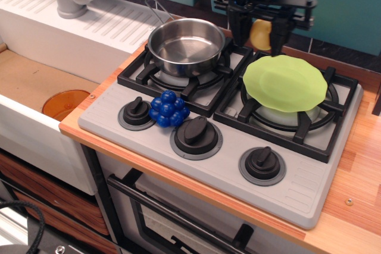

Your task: Put potato on plate and blueberry in pot or pan on stove

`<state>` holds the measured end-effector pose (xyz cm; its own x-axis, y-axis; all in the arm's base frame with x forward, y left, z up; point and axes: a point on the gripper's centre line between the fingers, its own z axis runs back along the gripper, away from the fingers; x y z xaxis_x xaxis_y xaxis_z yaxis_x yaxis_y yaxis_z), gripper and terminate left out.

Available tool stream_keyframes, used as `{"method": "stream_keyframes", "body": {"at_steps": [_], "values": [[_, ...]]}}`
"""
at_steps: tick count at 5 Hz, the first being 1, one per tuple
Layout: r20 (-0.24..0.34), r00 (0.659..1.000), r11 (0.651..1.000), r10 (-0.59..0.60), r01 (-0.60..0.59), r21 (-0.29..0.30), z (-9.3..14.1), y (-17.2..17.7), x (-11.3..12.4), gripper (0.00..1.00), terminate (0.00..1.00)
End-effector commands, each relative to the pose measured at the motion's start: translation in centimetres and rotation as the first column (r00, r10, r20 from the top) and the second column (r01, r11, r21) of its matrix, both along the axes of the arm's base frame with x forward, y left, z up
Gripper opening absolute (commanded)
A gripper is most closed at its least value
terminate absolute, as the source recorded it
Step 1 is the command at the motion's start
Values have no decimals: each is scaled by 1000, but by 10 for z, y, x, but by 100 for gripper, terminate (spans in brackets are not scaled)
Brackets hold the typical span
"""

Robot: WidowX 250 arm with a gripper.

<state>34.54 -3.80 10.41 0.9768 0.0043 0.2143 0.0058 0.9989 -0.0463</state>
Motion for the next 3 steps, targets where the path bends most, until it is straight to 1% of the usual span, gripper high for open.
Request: {"method": "stream_keyframes", "body": {"at_steps": [1,2,3], "values": [[97,995,1000,5,-4,-16,-12,-7,26,0,0],[114,993,1000,21,-18,-23,-23,-20,21,0,0],[127,991,999,35,-32,-21,-26,-32,14,0,0]]}}
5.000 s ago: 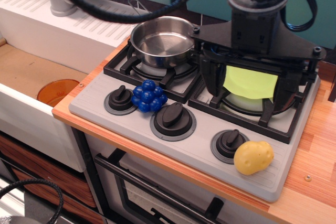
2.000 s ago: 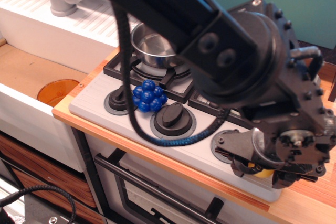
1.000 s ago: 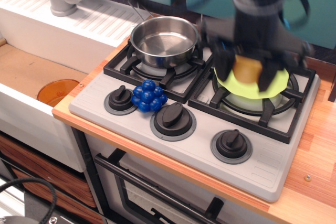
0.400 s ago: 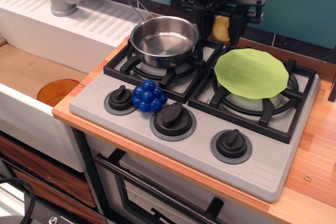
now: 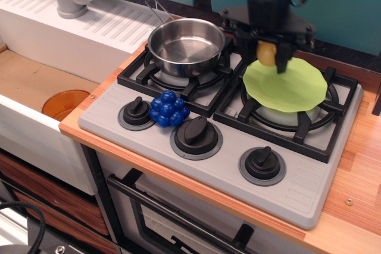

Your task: Put potato on plate and blueberry in pot or pan on stove

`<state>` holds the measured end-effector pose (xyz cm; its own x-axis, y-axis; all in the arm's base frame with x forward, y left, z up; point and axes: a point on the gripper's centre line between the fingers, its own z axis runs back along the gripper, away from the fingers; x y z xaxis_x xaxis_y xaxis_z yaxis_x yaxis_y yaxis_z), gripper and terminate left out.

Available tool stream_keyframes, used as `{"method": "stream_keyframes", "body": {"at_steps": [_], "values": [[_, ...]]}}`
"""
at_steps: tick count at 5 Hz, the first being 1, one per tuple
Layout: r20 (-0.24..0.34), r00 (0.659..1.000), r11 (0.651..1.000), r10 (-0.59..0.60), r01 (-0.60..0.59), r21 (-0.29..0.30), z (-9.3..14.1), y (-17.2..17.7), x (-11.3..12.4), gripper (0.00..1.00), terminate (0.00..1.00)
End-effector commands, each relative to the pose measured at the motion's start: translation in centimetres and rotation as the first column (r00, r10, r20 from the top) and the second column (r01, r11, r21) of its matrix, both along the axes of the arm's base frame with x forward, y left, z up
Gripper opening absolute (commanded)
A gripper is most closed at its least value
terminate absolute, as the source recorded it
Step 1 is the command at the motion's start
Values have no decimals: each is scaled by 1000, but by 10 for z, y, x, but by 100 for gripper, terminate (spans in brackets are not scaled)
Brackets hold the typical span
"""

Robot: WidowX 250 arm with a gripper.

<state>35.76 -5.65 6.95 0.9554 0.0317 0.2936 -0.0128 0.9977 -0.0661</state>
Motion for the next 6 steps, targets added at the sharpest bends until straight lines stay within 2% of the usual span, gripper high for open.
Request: {"method": "stream_keyframes", "body": {"at_steps": [1,2,3,5,6], "values": [[59,998,1000,19,-20,8,7,-21,-4,0,0],[66,998,1000,17,-19,21,5,-26,-6,100,0],[43,999,1000,11,-12,22,10,-27,-11,100,0],[-52,998,999,24,-22,33,48,-19,-38,100,0],[-93,995,999,16,-11,52,68,-5,-44,100,0]]}}
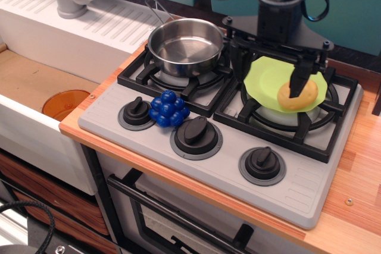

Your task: Put potato on plate and blueberry in pot or pan on stove

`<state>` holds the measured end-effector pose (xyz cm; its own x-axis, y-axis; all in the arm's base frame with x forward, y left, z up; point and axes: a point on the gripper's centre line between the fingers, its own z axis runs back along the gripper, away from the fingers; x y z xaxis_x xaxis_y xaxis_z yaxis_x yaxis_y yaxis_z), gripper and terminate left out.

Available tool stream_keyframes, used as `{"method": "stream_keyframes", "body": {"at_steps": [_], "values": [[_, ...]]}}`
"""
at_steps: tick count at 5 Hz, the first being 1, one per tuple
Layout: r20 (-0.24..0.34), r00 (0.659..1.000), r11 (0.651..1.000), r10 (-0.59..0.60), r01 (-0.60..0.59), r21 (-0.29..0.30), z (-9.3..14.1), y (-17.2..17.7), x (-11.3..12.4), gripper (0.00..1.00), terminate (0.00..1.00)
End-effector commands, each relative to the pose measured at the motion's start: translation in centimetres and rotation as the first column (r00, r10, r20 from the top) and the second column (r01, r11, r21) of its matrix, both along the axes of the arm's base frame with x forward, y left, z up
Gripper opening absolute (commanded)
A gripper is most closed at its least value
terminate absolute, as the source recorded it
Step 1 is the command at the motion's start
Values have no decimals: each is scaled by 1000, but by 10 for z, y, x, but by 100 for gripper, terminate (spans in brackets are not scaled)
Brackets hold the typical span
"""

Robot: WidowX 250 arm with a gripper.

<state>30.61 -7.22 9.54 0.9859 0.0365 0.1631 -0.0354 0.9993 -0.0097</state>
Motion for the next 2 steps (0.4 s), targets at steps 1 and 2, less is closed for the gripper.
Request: {"method": "stream_keyframes", "body": {"at_steps": [1,2], "values": [[2,1000,999,-31,31,19,58,31,6,100,0],[-24,996,996,-85,85,14,64,56,7,100,0]]}}
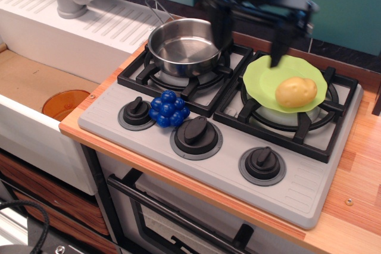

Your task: Put potato on plate and blueberry in pot or pan on stove

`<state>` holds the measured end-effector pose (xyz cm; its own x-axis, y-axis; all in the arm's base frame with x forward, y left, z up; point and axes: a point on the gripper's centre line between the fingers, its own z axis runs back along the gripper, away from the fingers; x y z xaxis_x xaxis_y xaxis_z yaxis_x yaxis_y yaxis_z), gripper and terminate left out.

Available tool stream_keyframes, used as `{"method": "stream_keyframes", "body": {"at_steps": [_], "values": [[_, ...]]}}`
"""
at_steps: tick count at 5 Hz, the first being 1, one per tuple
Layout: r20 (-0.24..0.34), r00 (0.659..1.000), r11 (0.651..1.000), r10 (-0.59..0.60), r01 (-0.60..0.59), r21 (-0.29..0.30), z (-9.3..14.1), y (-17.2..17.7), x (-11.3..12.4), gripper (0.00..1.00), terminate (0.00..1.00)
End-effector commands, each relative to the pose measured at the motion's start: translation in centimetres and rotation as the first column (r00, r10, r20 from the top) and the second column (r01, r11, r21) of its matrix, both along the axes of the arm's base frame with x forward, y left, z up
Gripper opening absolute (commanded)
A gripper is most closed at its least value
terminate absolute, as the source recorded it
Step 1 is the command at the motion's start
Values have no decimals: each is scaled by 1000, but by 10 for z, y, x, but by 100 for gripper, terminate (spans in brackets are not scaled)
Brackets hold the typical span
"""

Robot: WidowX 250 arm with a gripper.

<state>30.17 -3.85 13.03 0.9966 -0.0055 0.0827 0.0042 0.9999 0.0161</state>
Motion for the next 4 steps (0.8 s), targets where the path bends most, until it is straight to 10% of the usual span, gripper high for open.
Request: {"method": "stream_keyframes", "body": {"at_steps": [1,4], "values": [[57,997,999,-46,47,-11,29,23,12,100,0],[99,995,999,-16,11,42,28,24,-2,100,0]]}}
